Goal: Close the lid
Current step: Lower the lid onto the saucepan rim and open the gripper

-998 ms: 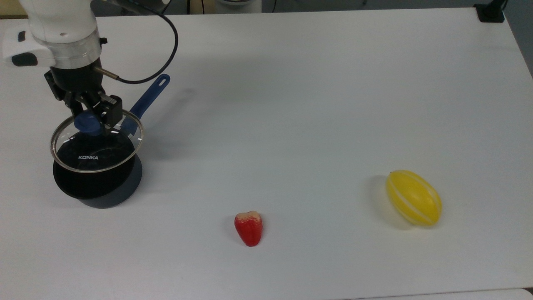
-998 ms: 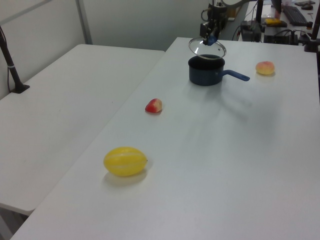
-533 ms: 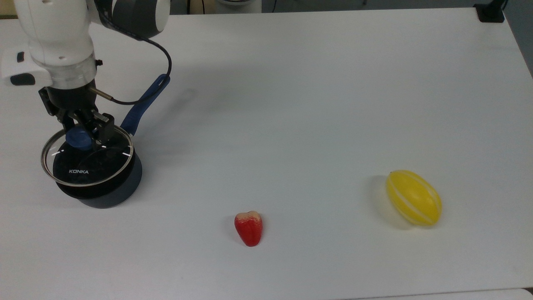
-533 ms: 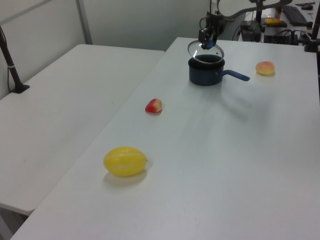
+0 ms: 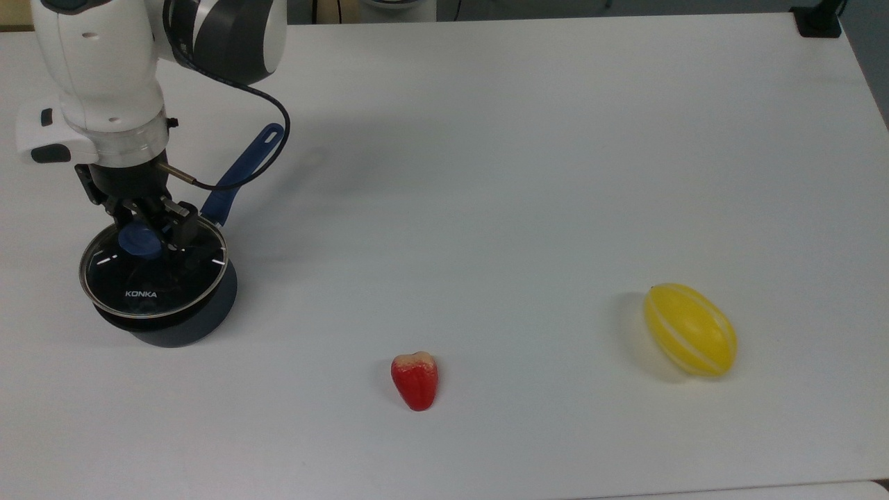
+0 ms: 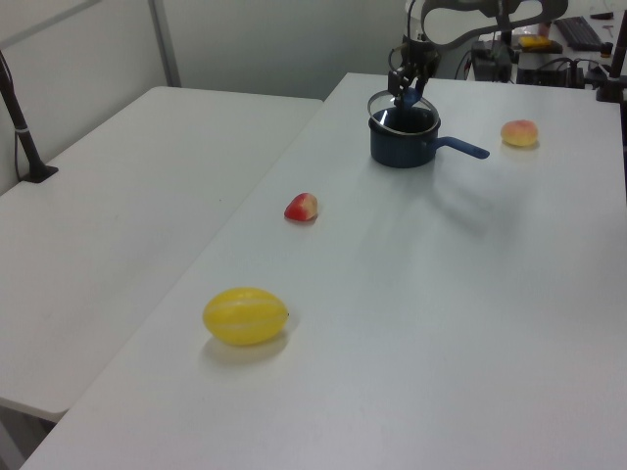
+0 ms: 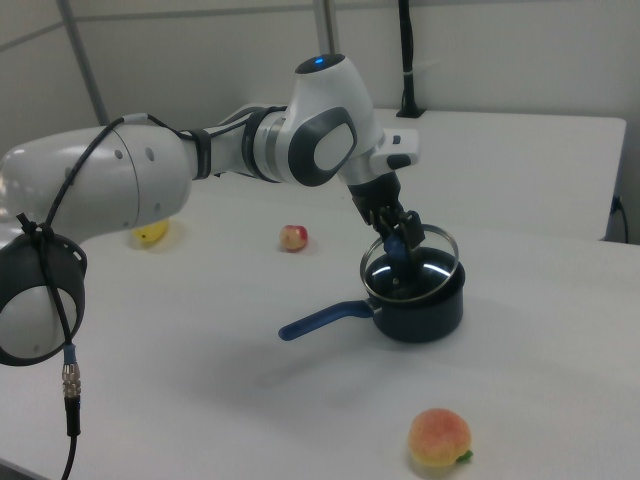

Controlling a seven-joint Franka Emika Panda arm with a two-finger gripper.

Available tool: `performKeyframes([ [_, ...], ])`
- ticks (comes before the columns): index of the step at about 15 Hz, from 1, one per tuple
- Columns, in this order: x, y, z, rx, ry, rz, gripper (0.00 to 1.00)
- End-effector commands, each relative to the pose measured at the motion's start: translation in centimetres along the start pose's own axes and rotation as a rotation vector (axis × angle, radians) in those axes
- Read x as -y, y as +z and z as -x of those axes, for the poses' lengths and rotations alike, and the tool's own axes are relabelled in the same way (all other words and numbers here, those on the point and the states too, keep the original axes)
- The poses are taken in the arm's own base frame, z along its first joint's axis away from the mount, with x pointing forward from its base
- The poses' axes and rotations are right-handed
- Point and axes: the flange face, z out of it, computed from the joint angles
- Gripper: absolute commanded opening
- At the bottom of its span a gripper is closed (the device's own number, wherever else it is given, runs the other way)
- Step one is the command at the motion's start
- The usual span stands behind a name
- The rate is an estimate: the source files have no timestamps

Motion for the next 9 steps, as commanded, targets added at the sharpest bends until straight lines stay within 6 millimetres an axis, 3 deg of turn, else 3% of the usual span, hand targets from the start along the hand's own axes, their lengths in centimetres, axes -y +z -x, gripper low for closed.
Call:
performKeyframes([
  [1,0.3,-0.4,-0.4,-0.024,-0.021,0.02,0.0],
  [9,0.5,0.7,-0.1,-0.009,-0.028,0.028,0.0],
])
